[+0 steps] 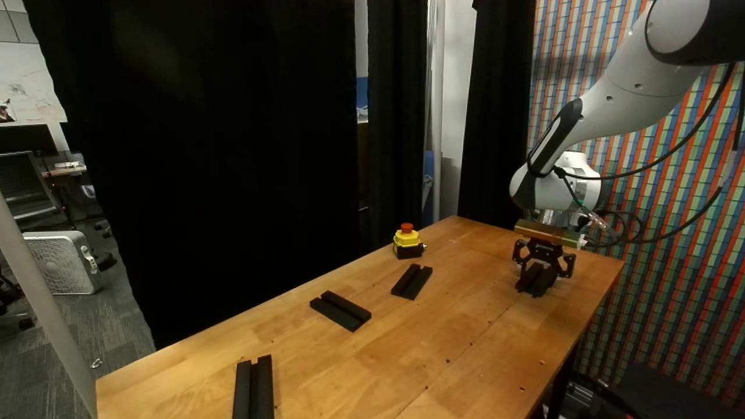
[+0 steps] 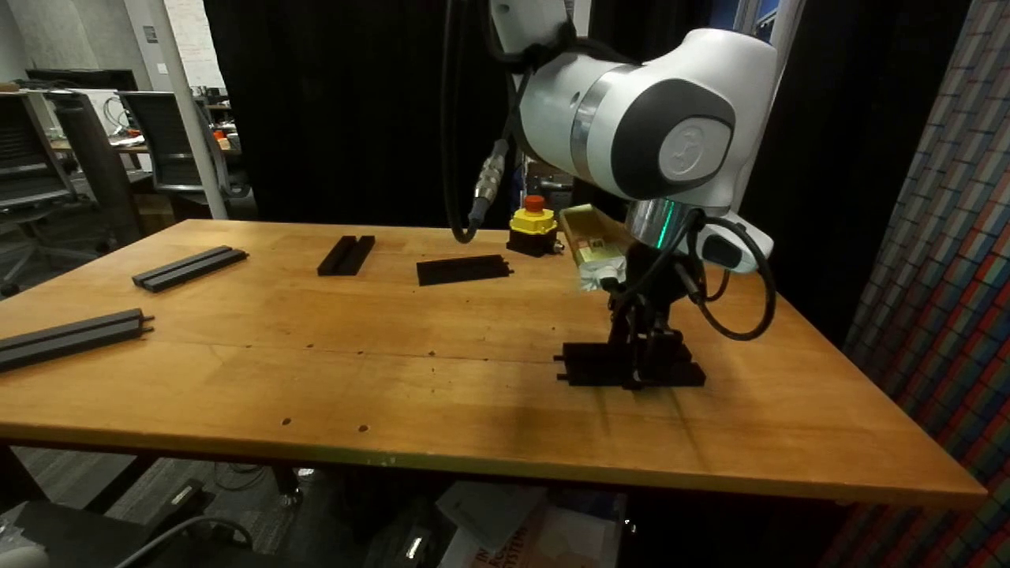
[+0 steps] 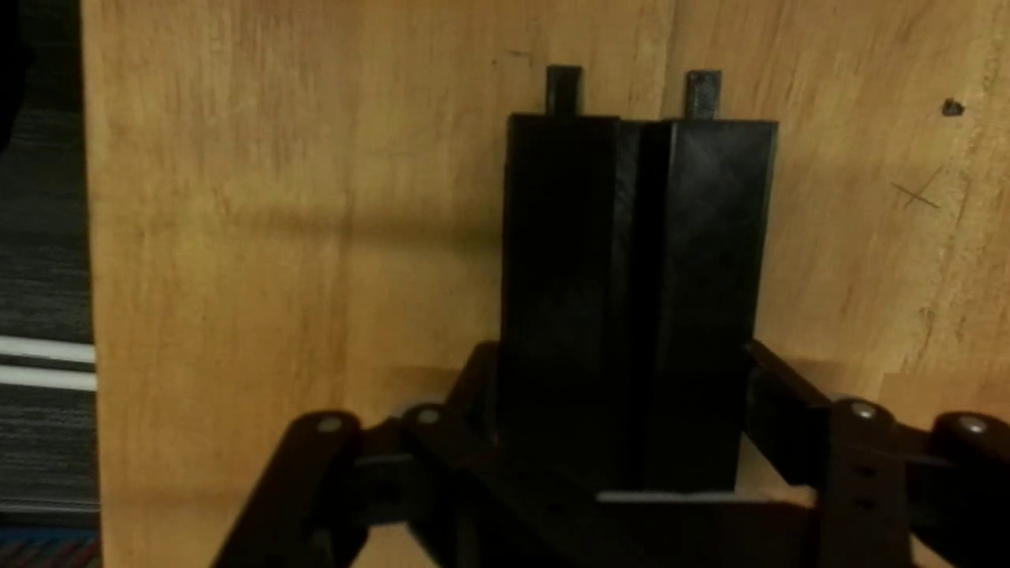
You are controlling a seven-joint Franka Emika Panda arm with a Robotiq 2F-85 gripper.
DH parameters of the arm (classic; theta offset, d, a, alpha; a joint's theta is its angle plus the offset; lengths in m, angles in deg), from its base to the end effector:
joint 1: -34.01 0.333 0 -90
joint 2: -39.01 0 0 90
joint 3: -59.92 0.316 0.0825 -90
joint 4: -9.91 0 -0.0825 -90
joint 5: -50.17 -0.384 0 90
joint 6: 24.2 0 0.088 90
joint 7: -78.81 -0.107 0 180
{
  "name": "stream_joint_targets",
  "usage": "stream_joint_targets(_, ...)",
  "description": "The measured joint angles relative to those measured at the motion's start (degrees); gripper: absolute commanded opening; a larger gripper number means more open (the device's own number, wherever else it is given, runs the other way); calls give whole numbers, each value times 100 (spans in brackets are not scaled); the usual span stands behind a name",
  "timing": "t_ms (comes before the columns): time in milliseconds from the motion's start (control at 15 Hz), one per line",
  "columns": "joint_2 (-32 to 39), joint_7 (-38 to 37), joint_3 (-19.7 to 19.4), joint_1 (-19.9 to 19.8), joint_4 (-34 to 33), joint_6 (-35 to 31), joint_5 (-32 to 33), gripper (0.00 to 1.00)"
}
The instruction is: Stack the black objects
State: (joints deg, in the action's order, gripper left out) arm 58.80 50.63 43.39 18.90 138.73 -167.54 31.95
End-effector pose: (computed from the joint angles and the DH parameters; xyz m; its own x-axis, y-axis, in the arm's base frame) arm 0.4522 -0.2849 0.2106 0.2736 -0.9565 -0.1015 -0.9619 -0.2720 -0.0297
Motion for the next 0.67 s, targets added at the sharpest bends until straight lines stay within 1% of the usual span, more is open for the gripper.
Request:
stream_joint_targets(267, -2, 55, 164, 9, -133, 145, -55, 46)
stream_joint_targets(667, 57, 268, 656, 112, -341, 551, -242, 46)
